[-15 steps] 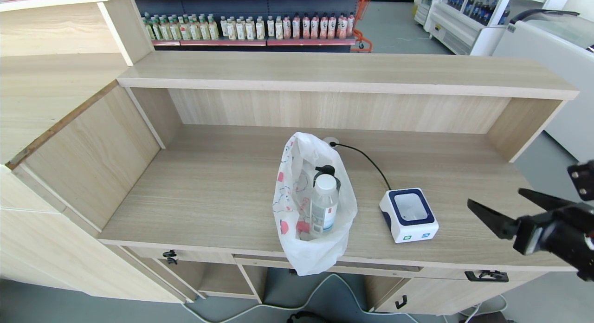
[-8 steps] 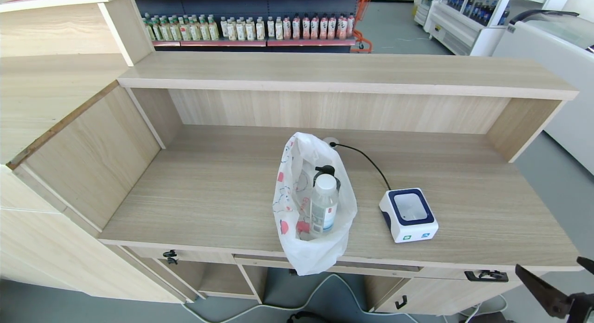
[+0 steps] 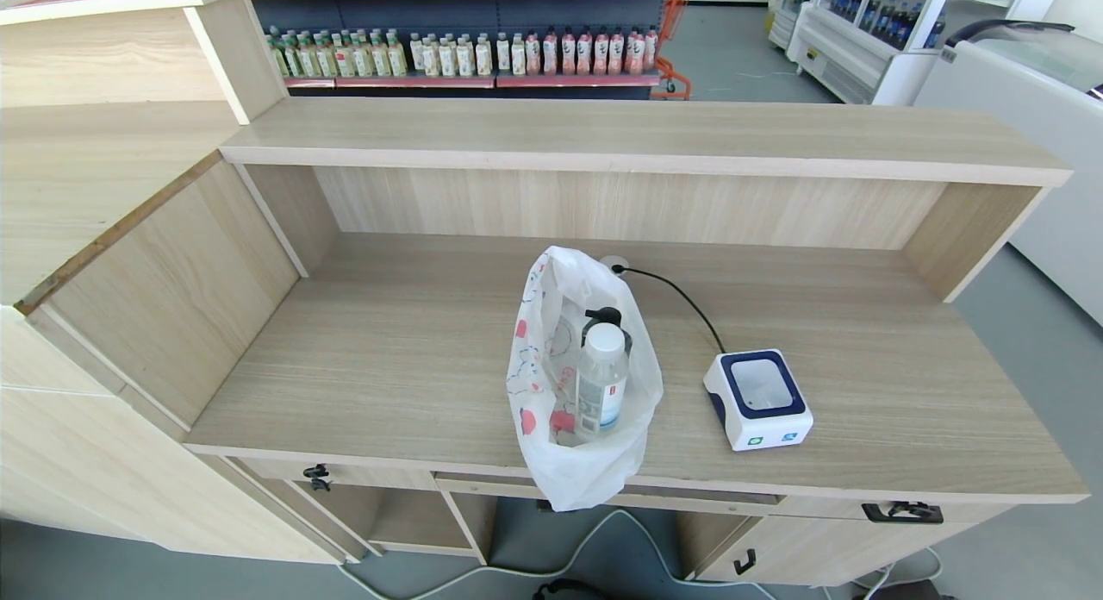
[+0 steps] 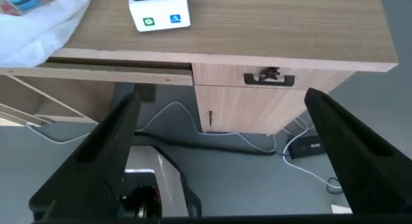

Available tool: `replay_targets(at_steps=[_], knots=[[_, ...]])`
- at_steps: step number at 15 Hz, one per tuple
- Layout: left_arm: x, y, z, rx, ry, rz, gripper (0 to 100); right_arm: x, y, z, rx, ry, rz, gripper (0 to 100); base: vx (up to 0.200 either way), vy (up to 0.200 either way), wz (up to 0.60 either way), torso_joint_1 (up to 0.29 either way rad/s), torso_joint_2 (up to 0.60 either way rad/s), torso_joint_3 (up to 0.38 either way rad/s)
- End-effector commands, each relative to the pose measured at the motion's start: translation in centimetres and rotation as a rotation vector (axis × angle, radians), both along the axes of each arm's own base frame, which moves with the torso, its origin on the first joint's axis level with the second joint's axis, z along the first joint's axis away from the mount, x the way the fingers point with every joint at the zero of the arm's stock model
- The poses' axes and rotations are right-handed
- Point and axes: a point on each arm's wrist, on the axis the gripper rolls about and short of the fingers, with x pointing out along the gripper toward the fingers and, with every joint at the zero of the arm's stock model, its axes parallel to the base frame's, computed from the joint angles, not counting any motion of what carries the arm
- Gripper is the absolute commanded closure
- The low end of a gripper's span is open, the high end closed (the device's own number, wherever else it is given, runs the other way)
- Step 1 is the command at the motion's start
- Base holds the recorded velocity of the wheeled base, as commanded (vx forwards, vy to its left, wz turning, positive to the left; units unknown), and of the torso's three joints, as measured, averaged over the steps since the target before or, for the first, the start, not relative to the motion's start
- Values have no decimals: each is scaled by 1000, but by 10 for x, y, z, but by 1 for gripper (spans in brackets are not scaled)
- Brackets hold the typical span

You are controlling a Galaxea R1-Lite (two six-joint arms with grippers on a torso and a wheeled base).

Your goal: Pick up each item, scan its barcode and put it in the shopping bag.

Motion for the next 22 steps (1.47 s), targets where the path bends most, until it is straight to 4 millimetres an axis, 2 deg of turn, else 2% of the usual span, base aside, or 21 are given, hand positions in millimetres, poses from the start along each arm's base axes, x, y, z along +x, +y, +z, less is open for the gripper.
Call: replay_targets(at_steps=[1, 4, 14, 22], knots=[[0, 0, 0, 0, 0, 0, 0, -18, 2, -5, -11, -183, 44, 0, 0, 0, 0, 0, 0, 0], [0, 0, 0, 0, 0, 0, 0, -21, 1, -5, -6, -231, 62, 0, 0, 0, 0, 0, 0, 0], [0, 0, 0, 0, 0, 0, 0, -22, 1, -3, 202, -229, 54, 0, 0, 0, 0, 0, 0, 0], [0, 0, 0, 0, 0, 0, 0, -21, 2, -5, 115, -219, 67, 0, 0, 0, 0, 0, 0, 0]])
